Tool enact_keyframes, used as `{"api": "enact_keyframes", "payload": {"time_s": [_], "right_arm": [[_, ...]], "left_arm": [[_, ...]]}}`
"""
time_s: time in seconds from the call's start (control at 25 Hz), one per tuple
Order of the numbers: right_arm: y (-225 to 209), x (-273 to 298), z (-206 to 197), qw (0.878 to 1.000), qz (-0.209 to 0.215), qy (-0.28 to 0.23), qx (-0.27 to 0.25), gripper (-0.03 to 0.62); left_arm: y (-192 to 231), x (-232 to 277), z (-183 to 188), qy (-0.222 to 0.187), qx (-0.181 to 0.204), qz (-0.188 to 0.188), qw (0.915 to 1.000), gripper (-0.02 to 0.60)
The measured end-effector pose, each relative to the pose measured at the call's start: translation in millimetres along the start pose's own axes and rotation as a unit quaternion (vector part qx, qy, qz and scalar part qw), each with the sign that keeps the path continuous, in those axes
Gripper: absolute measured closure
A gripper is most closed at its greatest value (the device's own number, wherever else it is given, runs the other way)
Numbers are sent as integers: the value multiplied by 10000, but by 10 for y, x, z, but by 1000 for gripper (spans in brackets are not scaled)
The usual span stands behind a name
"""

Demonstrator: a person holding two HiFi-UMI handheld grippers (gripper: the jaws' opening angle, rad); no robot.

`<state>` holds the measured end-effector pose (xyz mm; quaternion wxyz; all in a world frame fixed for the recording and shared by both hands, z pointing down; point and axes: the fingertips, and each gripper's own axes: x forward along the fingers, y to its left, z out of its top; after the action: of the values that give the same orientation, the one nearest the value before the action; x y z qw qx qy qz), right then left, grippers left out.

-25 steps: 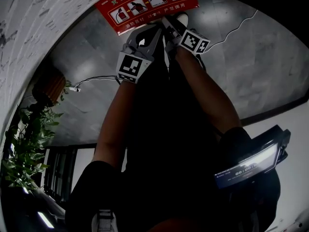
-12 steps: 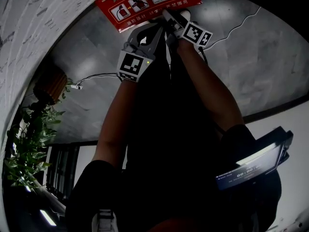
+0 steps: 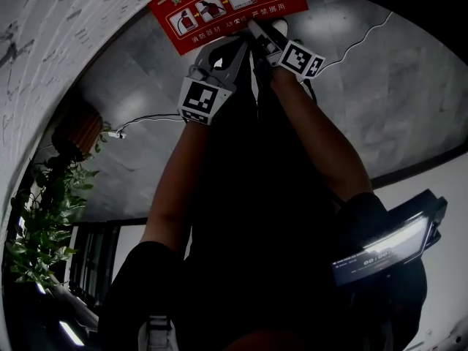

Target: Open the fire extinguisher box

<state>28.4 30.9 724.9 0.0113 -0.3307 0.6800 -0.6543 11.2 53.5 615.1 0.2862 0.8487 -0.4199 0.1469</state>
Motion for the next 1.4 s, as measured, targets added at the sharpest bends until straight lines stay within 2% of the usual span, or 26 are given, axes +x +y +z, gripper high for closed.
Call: {"api": "enact_keyframes", "payload": {"time_s": [0.2, 0.32, 0.76, 1.0, 1.16, 1.4], "right_arm": [[481, -134, 164, 9986, 450, -77, -281, 477], [789, -146, 303, 9957, 667, -176, -620, 476], [1550, 151, 743, 9781, 1284, -372, -1593, 503], [1706, 342, 865, 9763, 1377, -386, -1622, 513], [1883, 422, 995, 9730, 1613, -487, -1579, 516], [1969, 621, 1141, 9725, 1619, -531, -1590, 517]], "left_arm": [[-119, -44, 161, -126, 92, -82, 9998, 580], [-116, -93, 235, -200, 88, -66, 9997, 580], [274, -209, 456, -559, -27, 303, 9980, 580], [486, -235, 506, -636, -25, 422, 9971, 580], [571, -241, 655, -725, -1, 455, 9963, 580], [699, -266, 712, -761, 5, 484, 9959, 580]]}}
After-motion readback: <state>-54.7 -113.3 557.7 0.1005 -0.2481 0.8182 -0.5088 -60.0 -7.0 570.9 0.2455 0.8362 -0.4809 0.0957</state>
